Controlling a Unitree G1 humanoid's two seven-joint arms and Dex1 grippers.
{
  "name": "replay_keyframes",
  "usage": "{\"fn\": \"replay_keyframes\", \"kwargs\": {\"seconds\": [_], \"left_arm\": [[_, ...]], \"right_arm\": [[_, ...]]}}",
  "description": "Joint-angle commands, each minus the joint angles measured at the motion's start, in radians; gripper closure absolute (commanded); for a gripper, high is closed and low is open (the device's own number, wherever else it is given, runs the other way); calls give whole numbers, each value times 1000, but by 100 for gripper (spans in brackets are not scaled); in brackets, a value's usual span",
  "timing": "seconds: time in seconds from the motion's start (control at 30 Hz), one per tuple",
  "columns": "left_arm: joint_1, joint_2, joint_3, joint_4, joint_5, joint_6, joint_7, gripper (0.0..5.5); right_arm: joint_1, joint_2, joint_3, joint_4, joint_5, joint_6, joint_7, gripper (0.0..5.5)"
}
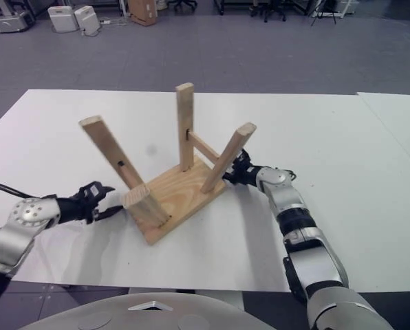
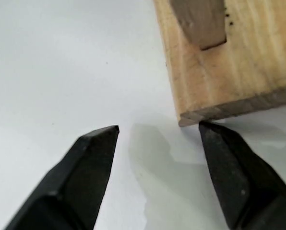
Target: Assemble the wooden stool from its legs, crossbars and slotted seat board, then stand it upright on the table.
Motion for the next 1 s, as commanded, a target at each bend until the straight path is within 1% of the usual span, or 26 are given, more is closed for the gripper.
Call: {"fn": "replay_keyframes", "kwargs": {"seconds": [0.03,0.07,0.1,0.13,0.2,0.23,0.3,0.33,0.4,0.5,0.6,0.67,0.73,0.8,0.9,1.0], "left_arm": [[-201,-274,16,289,-26,-28,175,244],[-193,-291,41,301,-24,-42,212,244],[-162,-286,77,298,-5,-95,265,244],[-121,-283,138,280,-11,-121,313,244],[-26,-275,240,199,-27,-137,380,244],[42,-262,251,127,-11,-120,387,244],[188,-243,204,-36,25,-72,371,244],[237,-249,175,-96,26,-51,362,244],[280,-269,86,-163,45,-20,349,244],[264,-301,-20,-242,36,56,328,244],[237,-345,-62,-350,-42,163,304,244],[219,-352,-59,-442,-90,239,287,244],[177,-366,-7,-525,-157,320,286,244],[143,-365,44,-614,-217,378,275,244],[104,-351,107,-732,-307,445,247,244],[73,-312,191,-781,-375,508,216,244]], "right_arm": [[213,-57,-5,-242,1,30,45,250],[254,-69,-31,-317,-1,64,-2,250],[300,-87,-59,-387,-12,101,-53,250],[348,-95,-101,-457,-17,135,-112,250],[450,-95,-187,-603,-10,201,-212,250],[525,-91,-211,-697,-5,235,-239,250],[676,-74,-218,-858,15,296,-259,250],[729,-64,-209,-902,23,315,-261,250],[781,-39,-174,-941,31,334,-262,250],[778,-19,-141,-1001,67,375,-245,250],[730,-5,-126,-1041,108,409,-224,250],[709,5,-127,-1141,199,475,-189,250],[693,6,-143,-1282,335,572,-161,250],[659,-17,-184,-1390,465,677,-147,250],[613,-67,-273,-1464,605,780,-143,250],[569,-120,-370,-1489,702,830,-144,250]]}}
